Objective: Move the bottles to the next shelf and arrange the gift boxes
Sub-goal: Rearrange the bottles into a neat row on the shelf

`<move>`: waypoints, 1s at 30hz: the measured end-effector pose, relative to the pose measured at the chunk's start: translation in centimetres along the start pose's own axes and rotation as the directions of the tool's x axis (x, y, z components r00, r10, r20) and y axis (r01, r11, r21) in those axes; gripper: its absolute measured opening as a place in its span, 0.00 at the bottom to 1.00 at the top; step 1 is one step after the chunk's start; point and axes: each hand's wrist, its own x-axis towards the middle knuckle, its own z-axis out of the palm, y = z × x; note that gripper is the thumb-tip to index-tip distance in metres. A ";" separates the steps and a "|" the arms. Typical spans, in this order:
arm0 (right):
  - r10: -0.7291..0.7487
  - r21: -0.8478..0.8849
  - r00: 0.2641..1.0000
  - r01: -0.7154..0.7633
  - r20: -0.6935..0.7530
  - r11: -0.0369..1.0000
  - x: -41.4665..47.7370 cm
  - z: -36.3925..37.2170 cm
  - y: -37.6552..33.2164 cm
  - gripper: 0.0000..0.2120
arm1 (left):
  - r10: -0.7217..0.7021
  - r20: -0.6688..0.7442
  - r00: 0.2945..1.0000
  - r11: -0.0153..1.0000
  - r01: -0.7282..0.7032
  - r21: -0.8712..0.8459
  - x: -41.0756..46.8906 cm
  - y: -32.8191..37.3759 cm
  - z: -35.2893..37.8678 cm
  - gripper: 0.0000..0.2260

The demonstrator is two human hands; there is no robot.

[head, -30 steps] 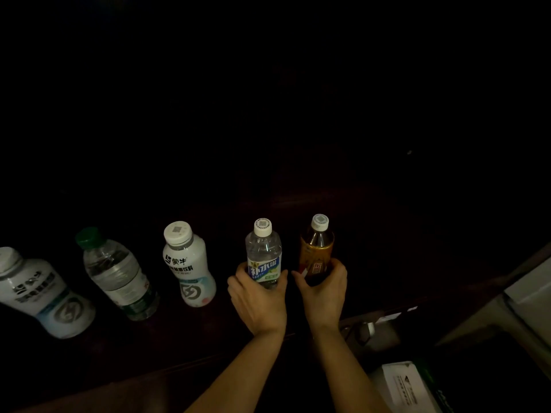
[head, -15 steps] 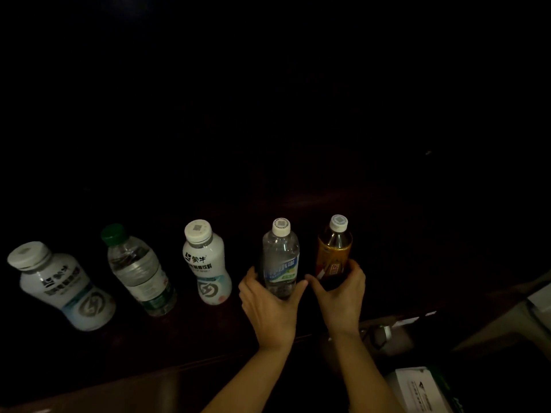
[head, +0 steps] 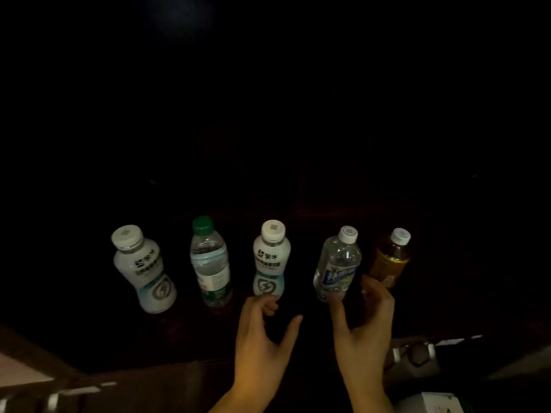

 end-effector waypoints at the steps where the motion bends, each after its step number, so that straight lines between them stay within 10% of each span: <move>1: -0.007 0.011 1.000 0.007 0.025 1.000 -0.5 0.9 -0.5 0.29 | 0.005 -0.055 0.998 1.000 -0.004 0.012 0.1 -0.7 -1.1 0.21; 8: 0.102 -0.009 0.951 -0.104 0.293 0.995 -2.9 7.0 -1.0 0.37 | -0.251 -0.285 0.925 0.962 0.272 0.035 2.2 -5.6 -6.3 0.32; 16: 0.208 -0.075 0.884 -0.195 0.419 0.978 -1.4 11.0 1.1 0.41 | -0.408 0.001 0.913 0.911 0.408 -0.063 5.9 -8.8 -6.7 0.49; 21: 0.222 -0.119 0.877 -0.189 0.427 0.975 -1.0 11.7 2.1 0.37 | -0.349 0.183 0.919 0.921 0.372 -0.115 6.9 -9.9 -6.5 0.40; 30: 0.228 -0.087 0.863 -0.211 0.452 0.974 -0.7 11.6 2.9 0.32 | -0.359 0.075 0.930 0.927 0.365 -0.093 6.5 -10.2 -5.8 0.33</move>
